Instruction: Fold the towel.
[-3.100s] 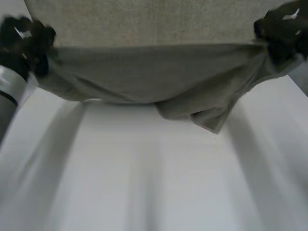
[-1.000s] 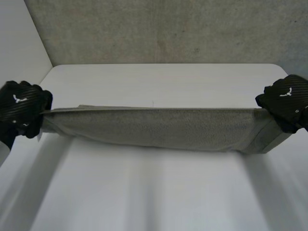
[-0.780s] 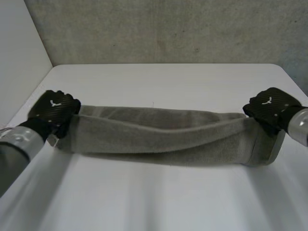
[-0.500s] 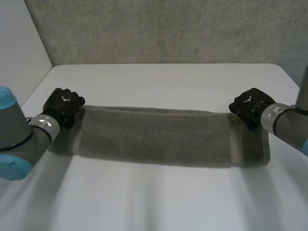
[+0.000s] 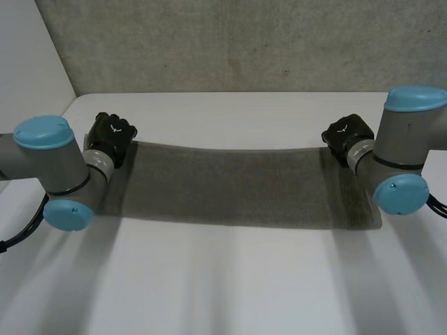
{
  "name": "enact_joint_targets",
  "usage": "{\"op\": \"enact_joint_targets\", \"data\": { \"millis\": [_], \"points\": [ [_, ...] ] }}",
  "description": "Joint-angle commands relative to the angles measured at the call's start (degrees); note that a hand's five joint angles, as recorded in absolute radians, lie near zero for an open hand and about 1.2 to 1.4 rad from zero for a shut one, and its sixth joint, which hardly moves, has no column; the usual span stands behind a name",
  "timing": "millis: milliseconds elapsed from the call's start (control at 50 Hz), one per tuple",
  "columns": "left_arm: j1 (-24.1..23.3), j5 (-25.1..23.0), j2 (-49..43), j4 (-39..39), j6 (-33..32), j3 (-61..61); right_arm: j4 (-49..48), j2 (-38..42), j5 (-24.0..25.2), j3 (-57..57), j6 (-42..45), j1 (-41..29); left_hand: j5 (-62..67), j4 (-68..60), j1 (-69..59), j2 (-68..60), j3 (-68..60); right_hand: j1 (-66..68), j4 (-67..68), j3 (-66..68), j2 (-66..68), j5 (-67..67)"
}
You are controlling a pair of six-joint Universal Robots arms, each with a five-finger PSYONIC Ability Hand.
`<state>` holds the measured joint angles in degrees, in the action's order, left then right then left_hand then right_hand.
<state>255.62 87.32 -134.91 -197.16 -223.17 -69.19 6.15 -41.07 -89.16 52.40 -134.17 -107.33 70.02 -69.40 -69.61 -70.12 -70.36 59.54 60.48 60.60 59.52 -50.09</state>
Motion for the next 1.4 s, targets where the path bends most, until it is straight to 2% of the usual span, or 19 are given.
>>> {"op": "enact_joint_targets", "data": {
  "millis": [20,40,120,160,280,340,440,560,600,700,840,920,1120,1160,1180,1200,1280,1320,1400],
  "points": [
    [-1.18,3.91,-0.44,0.02,-0.52,1.08,-2.55,0.90,-2.07,0.15,-0.74,-1.48,-56.68,46.07,46.28,46.78,47.03,-49.54,-50.48,-50.60,-49.52,50.09],
    [-1.52,4.34,-0.18,0.11,-0.34,0.82,-3.24,0.73,-2.77,0.68,-1.87,-1.39,-70.02,59.40,59.61,60.12,60.36,-49.54,-50.48,-50.60,-49.52,50.09],
    [-2.41,4.52,1.14,0.20,0.01,0.38,-4.74,-1.47,-2.95,2.44,-5.48,-1.39,-69.63,59.02,59.23,59.74,59.98,-49.54,-50.48,-50.60,-49.52,50.09],
    [-2.58,4.61,3.41,0.37,0.97,-1.55,-5.18,-6.63,-2.69,5.32,-8.55,-1.13,-69.63,59.02,59.23,59.74,59.98,-49.54,-50.48,-50.60,-49.52,50.09],
    [-2.58,3.73,7.91,0.37,5.11,-5.60,-4.66,-12.81,-2.42,10.79,-9.79,-0.95,-69.47,58.85,59.06,59.57,59.81,-49.54,-50.48,-50.60,-49.52,50.09],
    [-2.58,2.15,11.42,0.11,8.89,-9.73,-3.78,-16.85,-2.42,15.45,-9.26,-1.04,-68.96,58.35,58.56,59.06,59.31,-49.54,-50.48,-50.60,-49.52,50.09],
    [-1.88,-4.95,17.65,-0.42,14.68,-18.76,-1.06,-23.25,-0.76,26.32,-7.77,-0.43,-68.79,58.18,58.39,58.89,59.14,-49.54,-50.48,-50.60,-49.52,50.09],
    [-1.53,-8.66,21.18,-0.42,18.56,-24.50,-1.32,-25.64,1.71,33.29,-7.15,0.19,-68.79,58.18,58.39,58.89,59.14,-45.25,-46.19,-46.31,-45.24,45.81],
    [-0.83,-9.62,23.37,-0.59,21.27,-27.56,-1.93,-26.08,3.19,36.96,-7.15,2.90,-68.79,58.18,58.39,58.89,59.14,-44.91,-45.86,-45.98,-44.90,45.47],
    [-0.56,-9.71,24.78,-1.56,24.17,-30.20,-4.47,-25.81,7.50,40.92,-7.24,5.72,-68.79,58.18,58.39,58.89,59.14,-42.07,-43.02,-43.13,-42.06,42.63],
    [-0.56,-9.71,25.40,-3.49,24.53,-31.35,-8.79,-23.27,8.39,42.60,-7.24,7.31,-68.79,58.18,58.39,58.89,59.14,-37.68,-38.62,-38.74,-37.67,38.24],
    [-0.56,-9.71,25.40,-3.49,24.53,-31.35,-9.93,-19.31,8.30,41.55,-7.07,7.75,-68.79,58.18,58.39,58.89,59.14,-28.78,-29.72,-29.84,-28.76,29.33],
    [-0.47,-9.71,25.49,-3.67,24.53,-31.35,-10.90,-17.20,8.21,40.32,-6.98,7.84,-68.96,58.35,58.56,59.06,59.31,-9.76,-10.70,-10.82,-9.74,10.31],
    [-0.47,-9.71,25.49,-3.84,24.53,-31.35,-11.07,-16.59,8.13,39.80,-6.98,8.19,-68.96,58.35,58.56,59.06,59.31,7.47,6.53,6.41,7.49,-6.92],
    [-0.47,-9.71,25.49,-3.84,24.53,-31.35,-11.07,-16.59,8.13,39.79,-6.98,8.19,-68.96,58.35,58.56,59.06,59.31,7.57,6.62,6.51,7.58,-7.01],
    [-0.39,-9.71,25.49,-3.84,24.53,-31.35,-11.07,-16.50,7.78,39.53,-6.89,8.80,-68.96,58.35,58.56,59.06,59.31,20.33,19.39,19.27,20.35,-19.78],
    [-0.12,-9.71,25.57,-3.84,24.53,-31.44,-11.16,-17.02,6.28,39.35,-6.72,10.30,-68.96,58.35,58.56,59.06,59.31,20.46,19.52,19.40,20.48,-19.91],
    [-0.12,-9.63,25.84,-3.84,24.62,-31.53,-11.07,-18.77,4.01,39.27,-5.84,11.87,-68.96,58.35,58.56,59.06,59.31,20.46,19.52,19.40,20.48,-19.91],
    [-0.12,-9.63,26.54,-3.76,24.62,-31.62,-11.16,-21.93,3.21,39.44,-3.91,14.68,-69.13,58.51,58.73,59.23,59.48,20.46,19.52,19.40,20.48,-19.91]
  ]
}}
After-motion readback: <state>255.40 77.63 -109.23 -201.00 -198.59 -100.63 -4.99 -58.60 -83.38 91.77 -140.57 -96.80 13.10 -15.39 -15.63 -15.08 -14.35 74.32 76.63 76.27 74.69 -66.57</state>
